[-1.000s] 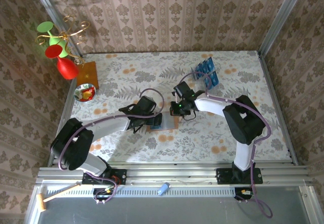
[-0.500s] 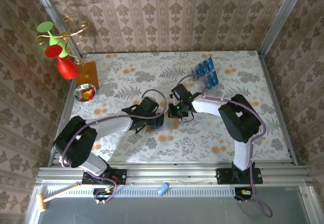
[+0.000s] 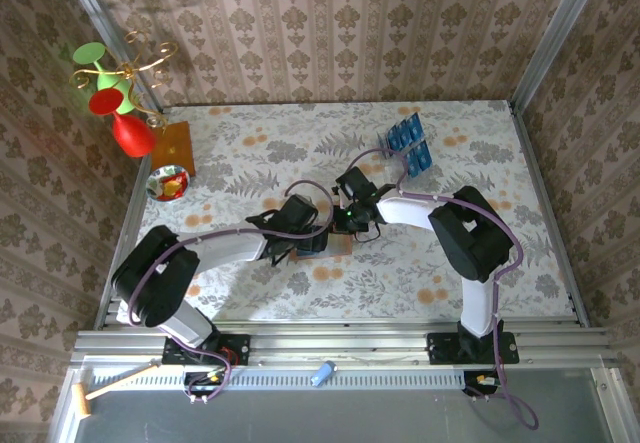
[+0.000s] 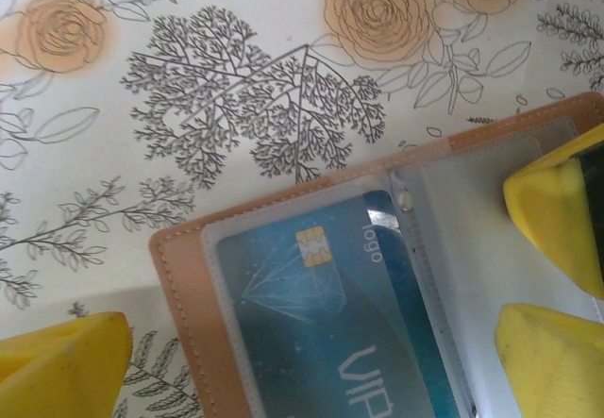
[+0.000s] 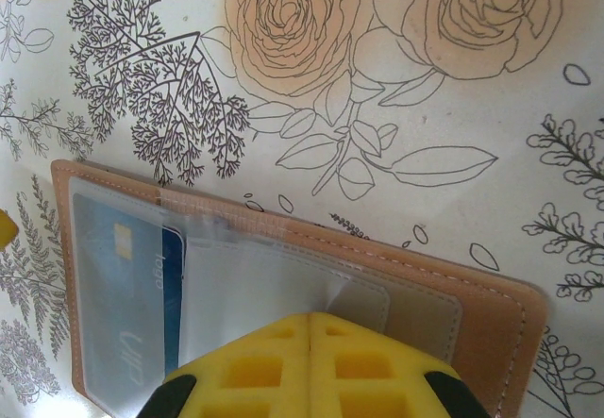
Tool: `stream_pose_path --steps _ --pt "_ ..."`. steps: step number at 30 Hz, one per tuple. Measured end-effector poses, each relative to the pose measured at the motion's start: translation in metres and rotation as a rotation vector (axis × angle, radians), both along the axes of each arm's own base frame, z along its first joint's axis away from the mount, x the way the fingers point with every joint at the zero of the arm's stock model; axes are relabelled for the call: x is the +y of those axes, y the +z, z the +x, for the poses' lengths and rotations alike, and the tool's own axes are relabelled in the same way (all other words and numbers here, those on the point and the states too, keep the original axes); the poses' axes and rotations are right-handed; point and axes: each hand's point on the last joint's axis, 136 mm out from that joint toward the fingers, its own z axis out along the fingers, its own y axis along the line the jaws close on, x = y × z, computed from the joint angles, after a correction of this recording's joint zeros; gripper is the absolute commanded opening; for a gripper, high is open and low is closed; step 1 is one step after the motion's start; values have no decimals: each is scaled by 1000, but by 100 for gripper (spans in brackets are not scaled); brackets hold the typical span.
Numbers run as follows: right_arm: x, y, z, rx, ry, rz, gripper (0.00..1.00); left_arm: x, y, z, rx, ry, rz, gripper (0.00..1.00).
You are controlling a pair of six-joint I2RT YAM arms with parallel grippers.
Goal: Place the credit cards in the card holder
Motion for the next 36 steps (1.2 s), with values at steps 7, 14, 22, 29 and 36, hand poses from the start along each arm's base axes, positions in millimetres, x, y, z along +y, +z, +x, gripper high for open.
stream_pose_path --steps 7,14,22,29,36 --pt "0 0 0 0 0 1 0 0 -9 -5 -3 -10 44 100" --pt "0 0 0 6 -8 5 19 2 -16 -5 -4 -8 75 100" --pt "-19 25 9 -13 -84 52 29 2 -17 -6 -16 -8 73 100" --pt "-23 22 9 -4 -113 84 27 2 -18 -5 -18 -8 72 100" --pt "-18 11 3 27 -116 97 26 2 -18 -5 -20 -7 73 100"
